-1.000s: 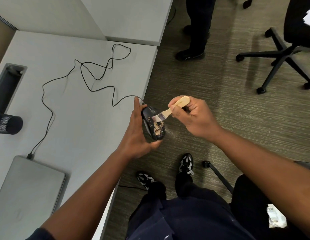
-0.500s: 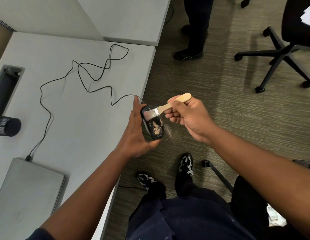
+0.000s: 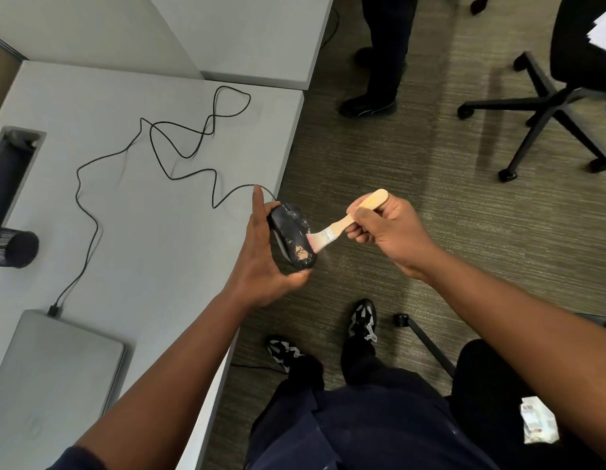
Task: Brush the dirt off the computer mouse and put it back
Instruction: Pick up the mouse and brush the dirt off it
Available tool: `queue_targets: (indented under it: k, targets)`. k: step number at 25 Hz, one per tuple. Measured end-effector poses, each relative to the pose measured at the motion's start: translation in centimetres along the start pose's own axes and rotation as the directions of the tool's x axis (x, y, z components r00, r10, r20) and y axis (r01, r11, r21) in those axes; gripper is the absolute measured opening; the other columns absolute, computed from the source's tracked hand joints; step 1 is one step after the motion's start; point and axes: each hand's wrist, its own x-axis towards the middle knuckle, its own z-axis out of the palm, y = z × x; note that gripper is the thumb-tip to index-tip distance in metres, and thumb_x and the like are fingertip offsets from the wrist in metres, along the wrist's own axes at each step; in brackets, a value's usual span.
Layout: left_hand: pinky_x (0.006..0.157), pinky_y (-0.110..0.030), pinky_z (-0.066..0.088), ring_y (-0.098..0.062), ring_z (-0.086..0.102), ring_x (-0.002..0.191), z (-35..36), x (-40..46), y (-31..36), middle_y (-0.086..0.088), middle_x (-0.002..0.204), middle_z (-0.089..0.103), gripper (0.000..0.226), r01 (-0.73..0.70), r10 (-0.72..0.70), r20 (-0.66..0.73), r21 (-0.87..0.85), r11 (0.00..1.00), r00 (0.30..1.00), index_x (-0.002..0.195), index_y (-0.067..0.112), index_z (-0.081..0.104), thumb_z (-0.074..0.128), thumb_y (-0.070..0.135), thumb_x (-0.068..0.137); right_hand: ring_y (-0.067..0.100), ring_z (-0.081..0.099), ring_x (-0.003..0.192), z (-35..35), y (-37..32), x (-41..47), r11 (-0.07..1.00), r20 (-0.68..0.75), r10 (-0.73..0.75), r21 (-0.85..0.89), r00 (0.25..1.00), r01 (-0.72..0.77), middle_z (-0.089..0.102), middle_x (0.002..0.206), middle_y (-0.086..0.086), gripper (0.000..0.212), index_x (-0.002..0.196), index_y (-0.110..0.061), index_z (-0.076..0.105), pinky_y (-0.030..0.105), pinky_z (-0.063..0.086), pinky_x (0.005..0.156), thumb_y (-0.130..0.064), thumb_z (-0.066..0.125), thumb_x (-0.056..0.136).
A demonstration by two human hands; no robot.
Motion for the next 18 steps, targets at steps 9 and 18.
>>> queue_targets:
  k: [9,18]
  targets:
    - [0.119,-0.050,0.045,-0.025,0.046,0.147,-0.1,0.1,0.2,-0.005,0.160,0.037,0.161,-0.038,0.038,0.012,0.022,0.999,0.999,0.162,0.045,-0.029,0.101,0.030,0.067,0.017,0.071,0.081,0.7,-0.4,0.3,0.972,-0.136,-0.055,0.219,0.989,0.084,0.077,0.088,0.010,0.009,0.105,-0.012,0.072,0.026,0.058,0.072,-0.012,0.063,0.104]
    - [0.121,-0.035,0.043,-0.022,0.046,0.147,-0.1,-0.3,0.6,-0.002,0.160,0.038,0.157,-0.071,0.071,0.012,-0.001,0.997,0.997,0.160,0.053,-0.025,0.100,0.031,0.068,0.013,0.070,0.071,0.7,-0.5,0.8,0.979,-0.108,0.085,0.192,0.991,-0.063,0.077,0.079,0.007,0.012,0.106,-0.004,0.070,0.023,0.056,0.065,-0.012,0.060,0.105]
